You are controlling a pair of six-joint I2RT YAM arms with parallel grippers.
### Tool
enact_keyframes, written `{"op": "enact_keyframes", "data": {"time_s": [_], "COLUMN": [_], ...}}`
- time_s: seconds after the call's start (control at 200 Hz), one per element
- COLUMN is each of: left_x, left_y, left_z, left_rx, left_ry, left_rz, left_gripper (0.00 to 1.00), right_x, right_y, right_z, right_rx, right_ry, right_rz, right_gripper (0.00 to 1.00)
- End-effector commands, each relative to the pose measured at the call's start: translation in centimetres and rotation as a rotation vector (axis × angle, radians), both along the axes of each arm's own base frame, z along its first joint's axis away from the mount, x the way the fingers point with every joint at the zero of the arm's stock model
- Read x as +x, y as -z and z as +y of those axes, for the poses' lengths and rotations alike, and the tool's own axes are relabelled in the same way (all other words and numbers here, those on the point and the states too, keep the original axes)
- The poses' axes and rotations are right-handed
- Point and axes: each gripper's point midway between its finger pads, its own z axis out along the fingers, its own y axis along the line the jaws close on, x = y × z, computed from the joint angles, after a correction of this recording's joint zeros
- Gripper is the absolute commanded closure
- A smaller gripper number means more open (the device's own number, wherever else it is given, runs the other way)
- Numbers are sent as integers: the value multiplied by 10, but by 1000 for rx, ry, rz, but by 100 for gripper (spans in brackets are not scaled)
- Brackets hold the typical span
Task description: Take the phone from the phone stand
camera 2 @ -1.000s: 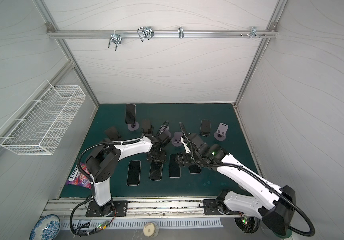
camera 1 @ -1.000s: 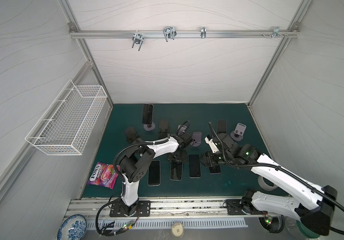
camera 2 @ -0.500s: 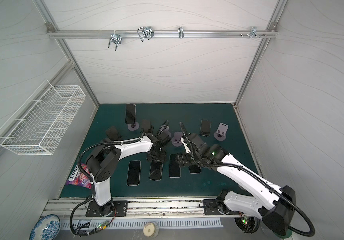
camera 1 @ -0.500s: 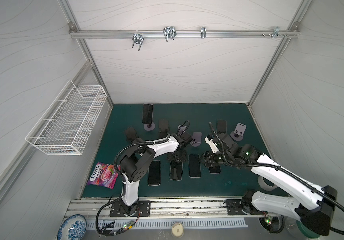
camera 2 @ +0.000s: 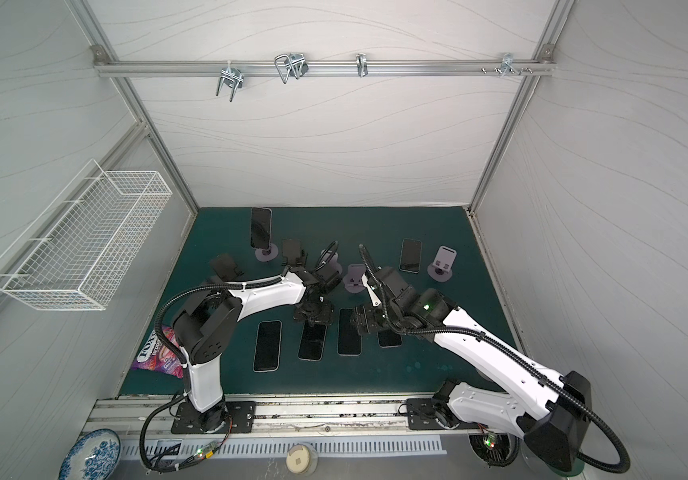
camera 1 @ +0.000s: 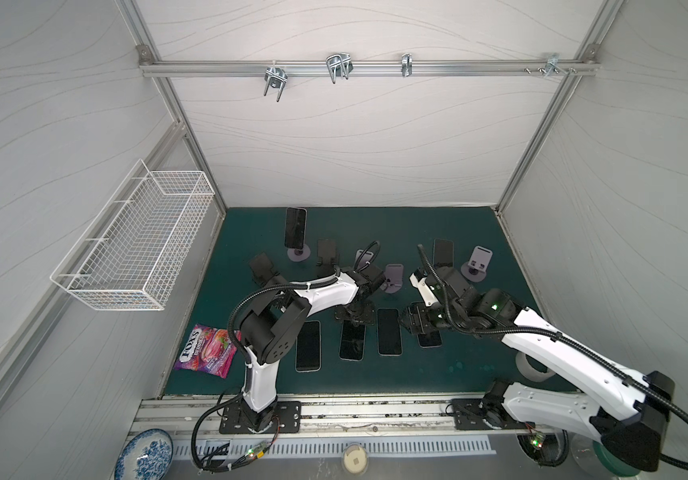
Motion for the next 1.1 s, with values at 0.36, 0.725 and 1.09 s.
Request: {"op": "enact_keyframes", "data": {"time_s": [0.36, 0.725, 1.09], "left_x": [-3, 4, 10], "left_y": [13, 3, -6], "left_z": [-8, -9, -11], "left_rx": [-41, -46, -50], "left_ry": [-11, -3, 7], "left_rz": [22, -9, -43], "left_gripper": [21, 18, 18], "right_x": [-6, -6, -7], "right_y": [2, 1, 1], "right_z": [-10, -11, -13], "right_rx": [-17, -18, -20], "right_ry": [14, 17, 28], "right_rz": [11, 16, 20], "right_gripper": [20, 19, 16]}}
